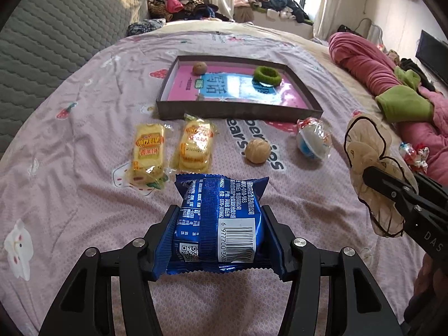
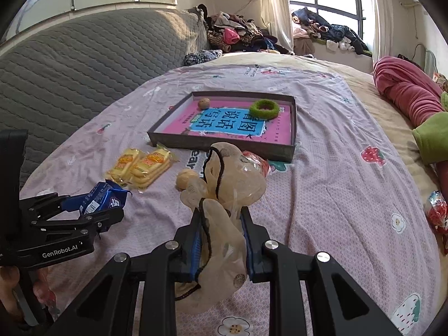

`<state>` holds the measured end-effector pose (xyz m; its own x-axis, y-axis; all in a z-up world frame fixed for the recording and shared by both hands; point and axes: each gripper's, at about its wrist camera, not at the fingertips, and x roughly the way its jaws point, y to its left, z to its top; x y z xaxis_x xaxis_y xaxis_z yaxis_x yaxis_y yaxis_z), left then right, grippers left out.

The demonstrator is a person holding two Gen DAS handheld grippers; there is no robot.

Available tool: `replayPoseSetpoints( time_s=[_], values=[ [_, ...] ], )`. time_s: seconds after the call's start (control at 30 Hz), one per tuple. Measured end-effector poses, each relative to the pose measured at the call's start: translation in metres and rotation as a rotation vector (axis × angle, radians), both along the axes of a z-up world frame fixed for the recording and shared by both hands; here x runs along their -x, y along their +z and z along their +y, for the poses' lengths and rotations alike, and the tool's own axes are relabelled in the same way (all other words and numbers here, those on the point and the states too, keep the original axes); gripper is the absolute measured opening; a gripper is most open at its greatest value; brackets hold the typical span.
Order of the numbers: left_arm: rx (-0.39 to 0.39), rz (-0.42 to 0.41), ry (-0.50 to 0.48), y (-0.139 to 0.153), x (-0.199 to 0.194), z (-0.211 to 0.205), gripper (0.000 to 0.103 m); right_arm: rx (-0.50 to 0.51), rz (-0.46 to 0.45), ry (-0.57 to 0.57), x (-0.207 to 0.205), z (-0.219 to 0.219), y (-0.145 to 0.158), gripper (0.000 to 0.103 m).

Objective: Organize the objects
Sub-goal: 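Lift and carry the blue packet and scrunchie toward the tray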

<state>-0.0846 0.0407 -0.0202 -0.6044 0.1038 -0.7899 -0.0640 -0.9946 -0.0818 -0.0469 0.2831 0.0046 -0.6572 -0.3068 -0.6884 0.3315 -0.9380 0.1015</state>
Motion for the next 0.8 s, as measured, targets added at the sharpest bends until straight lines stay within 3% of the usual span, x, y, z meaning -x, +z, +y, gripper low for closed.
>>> replayPoseSetpoints(
  time_s=[0.8],
  values=[
    [0.045,0.099,-0.015,0.042,0.011,0.007,0.059,0.038,0.090,-0.034,-0.007,0.009,0.031,0.025]
  ],
)
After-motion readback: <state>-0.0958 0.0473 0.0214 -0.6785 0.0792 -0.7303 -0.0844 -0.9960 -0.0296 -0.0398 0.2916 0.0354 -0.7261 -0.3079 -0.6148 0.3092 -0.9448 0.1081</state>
